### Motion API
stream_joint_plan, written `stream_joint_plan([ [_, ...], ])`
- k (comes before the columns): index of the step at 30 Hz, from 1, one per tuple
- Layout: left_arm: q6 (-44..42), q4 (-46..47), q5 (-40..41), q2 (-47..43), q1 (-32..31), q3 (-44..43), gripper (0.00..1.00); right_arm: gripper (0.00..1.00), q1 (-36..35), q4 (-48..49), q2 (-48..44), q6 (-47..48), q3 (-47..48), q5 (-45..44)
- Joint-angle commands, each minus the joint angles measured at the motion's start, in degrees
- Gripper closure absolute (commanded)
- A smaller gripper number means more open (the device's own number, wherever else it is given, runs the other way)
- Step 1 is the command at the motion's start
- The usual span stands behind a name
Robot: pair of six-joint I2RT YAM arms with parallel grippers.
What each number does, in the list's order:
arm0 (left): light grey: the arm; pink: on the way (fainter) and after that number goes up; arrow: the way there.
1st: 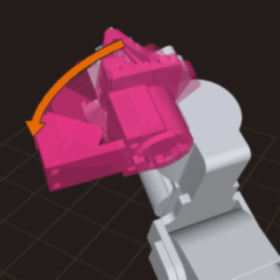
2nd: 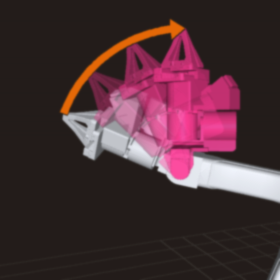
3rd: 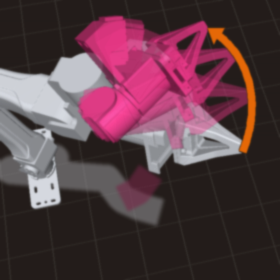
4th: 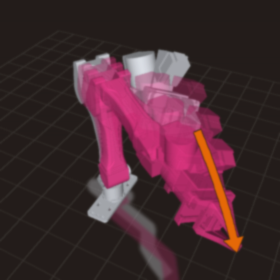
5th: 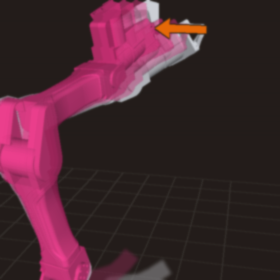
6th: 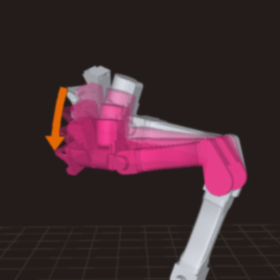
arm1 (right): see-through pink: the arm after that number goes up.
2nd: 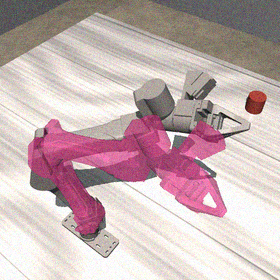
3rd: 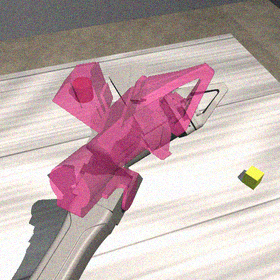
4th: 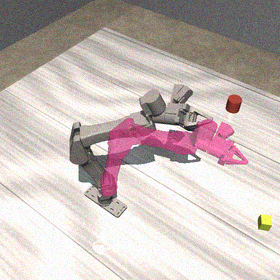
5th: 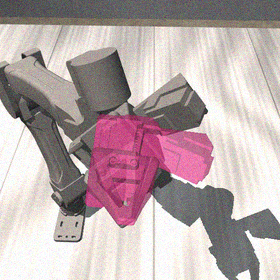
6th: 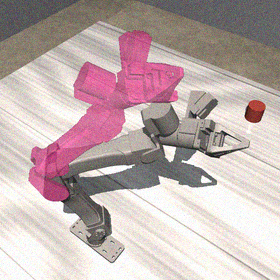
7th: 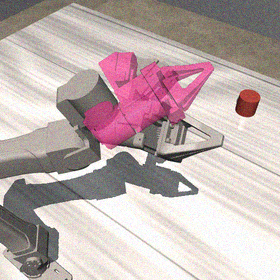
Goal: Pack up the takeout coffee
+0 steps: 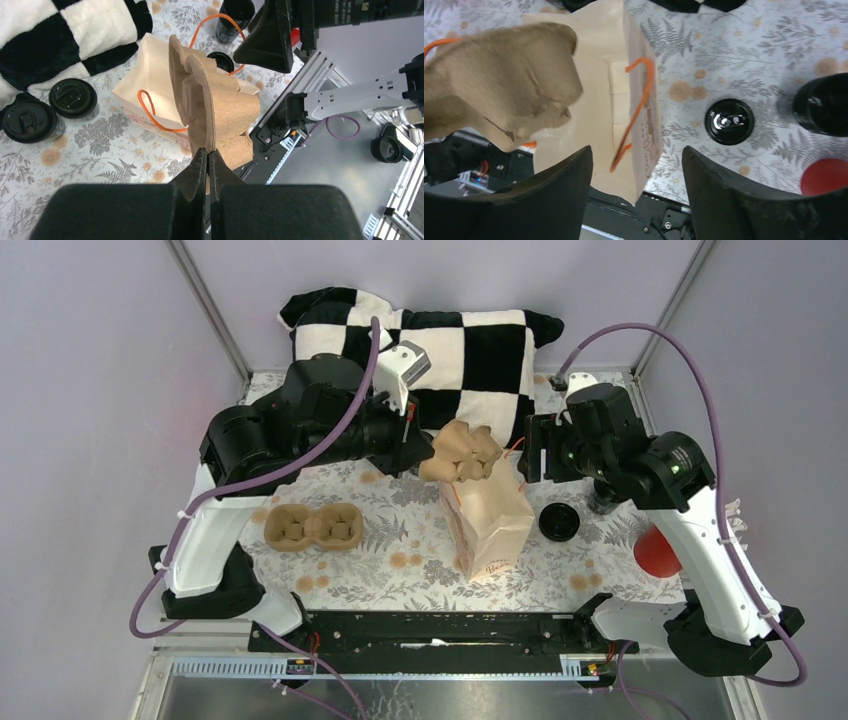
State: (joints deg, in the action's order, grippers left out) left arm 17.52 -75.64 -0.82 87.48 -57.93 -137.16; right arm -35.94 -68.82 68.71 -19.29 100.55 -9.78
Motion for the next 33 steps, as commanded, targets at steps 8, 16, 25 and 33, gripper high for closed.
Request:
stream_joint_plan([
  [8, -0.90, -0.75, 10.25, 3.19, -5.93, 0.50, 1.00, 0.51, 0.17, 7.74, 2.34, 1.61, -4.15, 10.12],
  [16, 0.16, -3.51, 18.97, 6.17, -8.43, 1.05, 1.00, 1.00, 0.12, 9.55, 5.57, 4.42, 1.14, 17.44],
  [25, 2.16, -6.94, 23.69, 6.66, -10.39, 5.03, 1.00, 1.00, 0.17, 14.18, 5.07, 0.87, -0.09, 23.91],
  [33, 1.90, -0.32, 28.40, 5.94, -11.67, 11.75, 1.00, 1.00, 0.09, 18.32, 3.94, -2.42, -5.17, 26.61],
])
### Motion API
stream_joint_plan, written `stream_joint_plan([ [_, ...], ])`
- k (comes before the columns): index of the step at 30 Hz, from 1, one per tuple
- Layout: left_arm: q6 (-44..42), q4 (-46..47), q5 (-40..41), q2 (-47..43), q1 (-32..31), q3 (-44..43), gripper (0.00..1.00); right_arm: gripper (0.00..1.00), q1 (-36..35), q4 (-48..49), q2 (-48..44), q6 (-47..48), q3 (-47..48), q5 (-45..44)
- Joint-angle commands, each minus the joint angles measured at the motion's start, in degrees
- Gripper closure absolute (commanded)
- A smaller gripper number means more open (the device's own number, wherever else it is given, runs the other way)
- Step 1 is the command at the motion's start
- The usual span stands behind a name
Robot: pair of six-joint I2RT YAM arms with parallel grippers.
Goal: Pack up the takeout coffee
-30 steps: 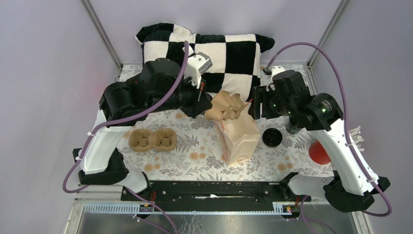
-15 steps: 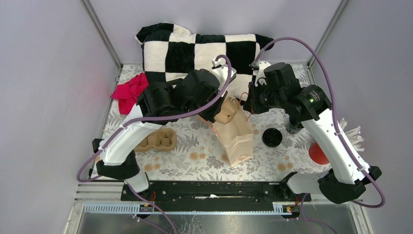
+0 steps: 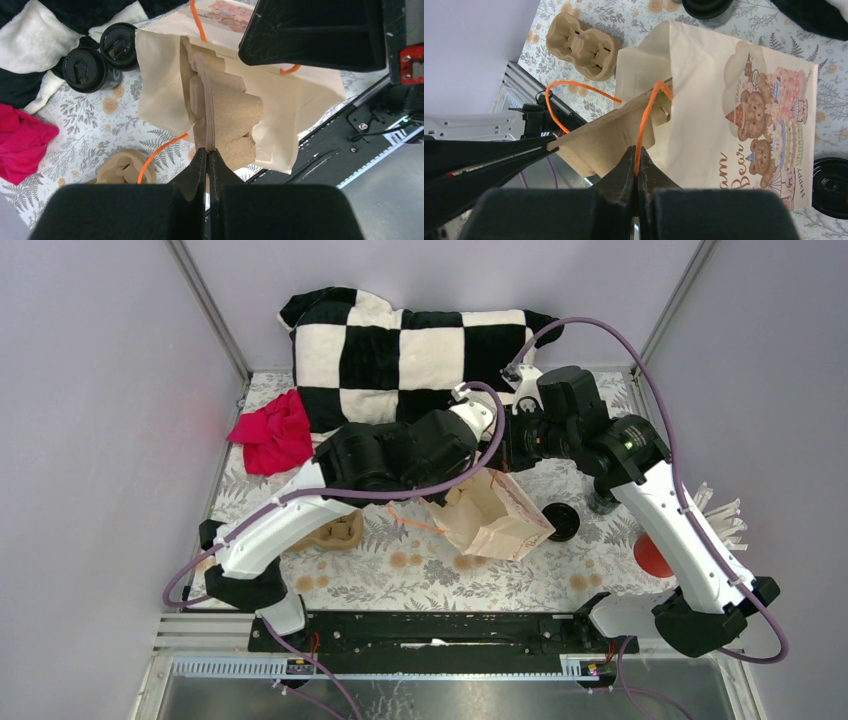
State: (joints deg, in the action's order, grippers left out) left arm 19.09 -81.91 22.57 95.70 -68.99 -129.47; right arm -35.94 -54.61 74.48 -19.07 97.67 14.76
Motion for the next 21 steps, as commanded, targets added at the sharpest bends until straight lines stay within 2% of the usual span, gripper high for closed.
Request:
stream_joint_plan([
  [1, 0.02, 8.95, 4.46, -3.56, -0.62, 6.68, 1.00, 1.00, 0.16, 4.91, -2.42, -3.52, -3.49, 2.35],
  [3, -0.96, 14.66, 2.66, -6.03, -0.62, 11.99, 1.00, 1.00, 0.15, 6.77, -3.33, -5.39, -5.95, 3.17],
  [10, -5.08, 22.23, 3.71, -8.27, -1.44, 21.38, 1.00, 1.00, 1.26, 8.46, -4.03, -10.18, -8.61, 5.18],
  [17, -11.42, 24.77, 3.32, -8.51, -3.21, 26.47, 1.00, 1.00, 5.48, 8.36, -3.98, -11.41, -9.92, 10.59],
  [21, -12.20, 25.33, 2.53, -10.29, -4.49, 29.45, 1.00, 1.00, 6.69, 8.21, -3.74, -10.98, -9.28, 12.13],
])
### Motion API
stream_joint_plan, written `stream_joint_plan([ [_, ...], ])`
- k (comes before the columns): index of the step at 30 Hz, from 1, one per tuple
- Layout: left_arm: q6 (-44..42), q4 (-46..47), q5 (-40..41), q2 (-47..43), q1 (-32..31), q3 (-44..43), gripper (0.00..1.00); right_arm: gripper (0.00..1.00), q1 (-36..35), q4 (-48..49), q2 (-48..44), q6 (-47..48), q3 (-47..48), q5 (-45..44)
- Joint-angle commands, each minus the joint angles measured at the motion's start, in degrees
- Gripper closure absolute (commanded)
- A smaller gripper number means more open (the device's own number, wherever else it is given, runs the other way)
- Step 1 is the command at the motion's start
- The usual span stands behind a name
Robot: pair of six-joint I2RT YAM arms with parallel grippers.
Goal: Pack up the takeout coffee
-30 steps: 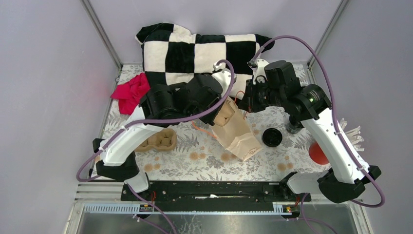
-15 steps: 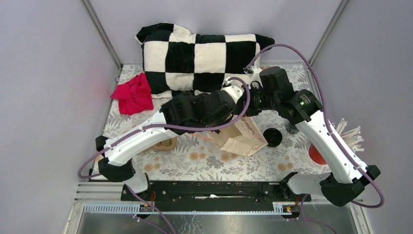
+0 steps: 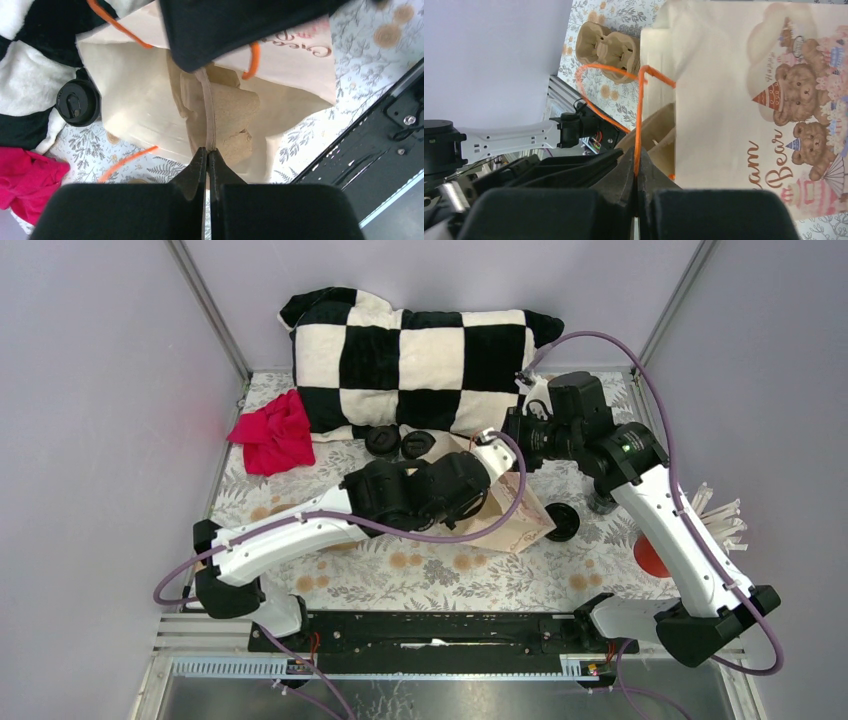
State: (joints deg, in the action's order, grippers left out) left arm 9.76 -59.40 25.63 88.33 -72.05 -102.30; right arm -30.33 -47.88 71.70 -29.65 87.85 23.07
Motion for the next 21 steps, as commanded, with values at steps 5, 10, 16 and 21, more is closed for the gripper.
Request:
stream_joint_plan([
  [5, -3.32, 9.19, 2.28, -7.98, -4.36, 7.89, 1.00, 1.00, 1.76, 2.25, -0.86, -0.67, -0.20, 5.06],
  [10, -1.14, 7.68, 10.95, -5.52, -4.50, 6.90, 1.00, 1.00, 2.72, 4.44, -0.97, -3.00, -1.40, 6.54],
  [16, 4.93, 7.21, 18.44, -2.49, -4.99, 4.76, 1.00, 1.00, 3.15, 10.93, -2.02, -9.68, -5.65, 10.30],
  [21, 3.27, 8.10, 20.29, -1.61, -5.47, 6.76, 1.00, 1.00, 4.37, 14.40, -2.53, -12.21, -9.14, 12.70],
])
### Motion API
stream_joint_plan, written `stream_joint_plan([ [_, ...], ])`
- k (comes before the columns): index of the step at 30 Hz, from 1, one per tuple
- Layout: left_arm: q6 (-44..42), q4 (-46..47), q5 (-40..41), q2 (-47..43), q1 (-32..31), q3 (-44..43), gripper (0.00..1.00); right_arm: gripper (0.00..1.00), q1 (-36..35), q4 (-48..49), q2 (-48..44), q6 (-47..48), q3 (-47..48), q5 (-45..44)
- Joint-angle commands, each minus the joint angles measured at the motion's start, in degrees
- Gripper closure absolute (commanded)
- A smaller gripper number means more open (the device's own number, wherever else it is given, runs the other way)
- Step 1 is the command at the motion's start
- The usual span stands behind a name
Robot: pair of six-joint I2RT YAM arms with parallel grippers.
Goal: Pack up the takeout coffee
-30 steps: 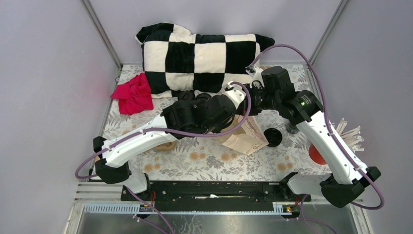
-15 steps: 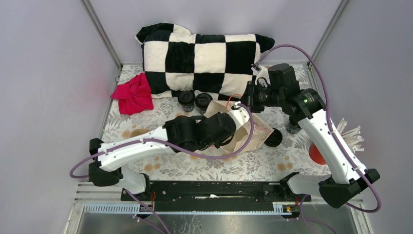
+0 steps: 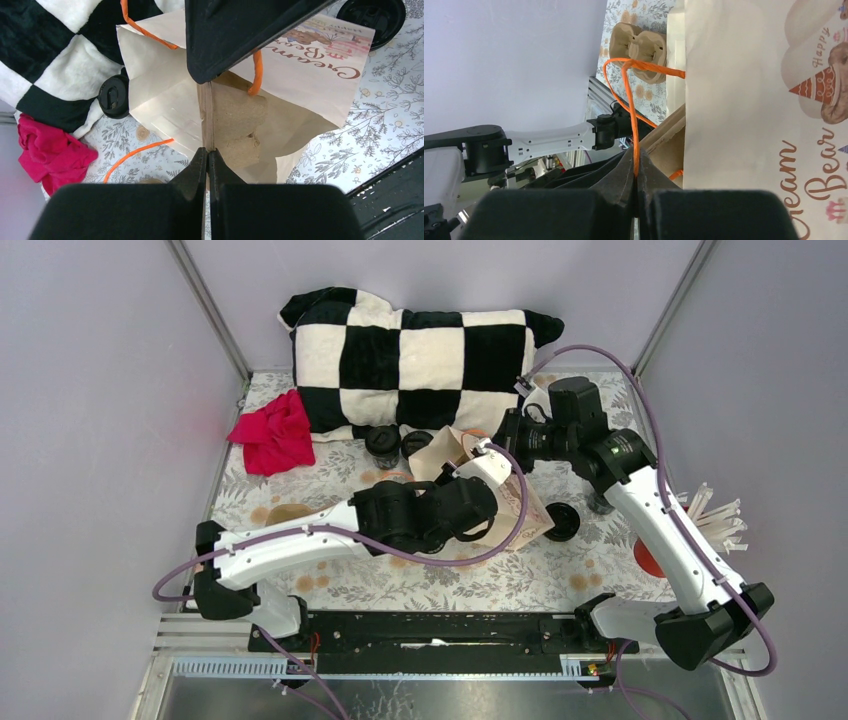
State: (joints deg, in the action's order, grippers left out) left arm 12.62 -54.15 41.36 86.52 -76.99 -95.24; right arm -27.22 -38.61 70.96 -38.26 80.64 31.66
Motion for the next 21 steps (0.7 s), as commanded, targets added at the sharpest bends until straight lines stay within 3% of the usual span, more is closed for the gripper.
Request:
stream_joint_plan([
  [1, -0.56, 3.93, 3.68, -0.11, -0.53, 0.57, 1.00, 1.00, 1.70, 5.27, -1.79, -3.65, -2.36, 4.52],
  [15, -11.39, 27.09, -2.43, -11.83, -0.57, 17.56, 1.00, 1.00, 10.84, 4.89, 1.03, -3.49, -1.93, 15.63],
  [21, -13.83, 33.51, -3.94, -12.68, -0.53, 22.00, 1.00, 1.00, 12.86, 10.52, 1.52, -9.06, -4.04, 19.45],
])
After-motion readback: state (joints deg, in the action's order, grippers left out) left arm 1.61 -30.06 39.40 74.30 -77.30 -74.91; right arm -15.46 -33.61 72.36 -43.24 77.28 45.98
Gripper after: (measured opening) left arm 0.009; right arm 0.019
